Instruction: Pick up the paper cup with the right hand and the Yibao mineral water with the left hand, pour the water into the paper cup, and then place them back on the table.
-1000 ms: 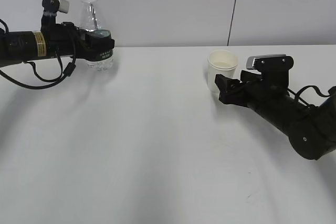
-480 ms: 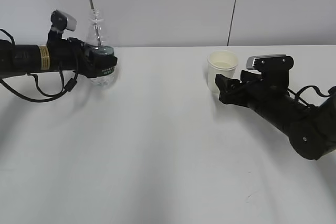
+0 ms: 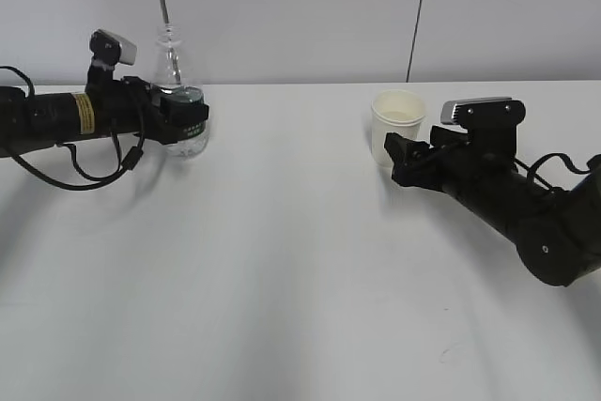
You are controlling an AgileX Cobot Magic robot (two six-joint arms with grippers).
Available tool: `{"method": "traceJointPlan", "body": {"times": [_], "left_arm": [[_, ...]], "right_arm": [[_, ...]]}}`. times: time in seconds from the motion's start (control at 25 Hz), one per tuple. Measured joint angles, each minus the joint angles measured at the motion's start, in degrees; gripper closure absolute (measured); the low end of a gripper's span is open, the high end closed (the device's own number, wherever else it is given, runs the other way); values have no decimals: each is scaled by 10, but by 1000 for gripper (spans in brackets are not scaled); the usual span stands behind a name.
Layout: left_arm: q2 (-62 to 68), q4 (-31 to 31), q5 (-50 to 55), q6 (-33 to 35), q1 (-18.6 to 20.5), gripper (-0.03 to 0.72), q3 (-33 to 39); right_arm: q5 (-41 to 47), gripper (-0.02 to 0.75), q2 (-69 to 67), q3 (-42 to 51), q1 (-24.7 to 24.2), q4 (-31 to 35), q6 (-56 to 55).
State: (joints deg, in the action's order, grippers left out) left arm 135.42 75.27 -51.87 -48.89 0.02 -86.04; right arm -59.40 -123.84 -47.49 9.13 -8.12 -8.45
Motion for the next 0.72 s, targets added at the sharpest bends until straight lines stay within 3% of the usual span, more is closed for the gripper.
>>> {"method": "traceJointPlan", "body": {"times": [0.72], "left_arm": [[20, -25, -20, 3, 0, 352, -5]], "right_arm": [[0, 145, 0, 0, 0, 0, 0]]}}
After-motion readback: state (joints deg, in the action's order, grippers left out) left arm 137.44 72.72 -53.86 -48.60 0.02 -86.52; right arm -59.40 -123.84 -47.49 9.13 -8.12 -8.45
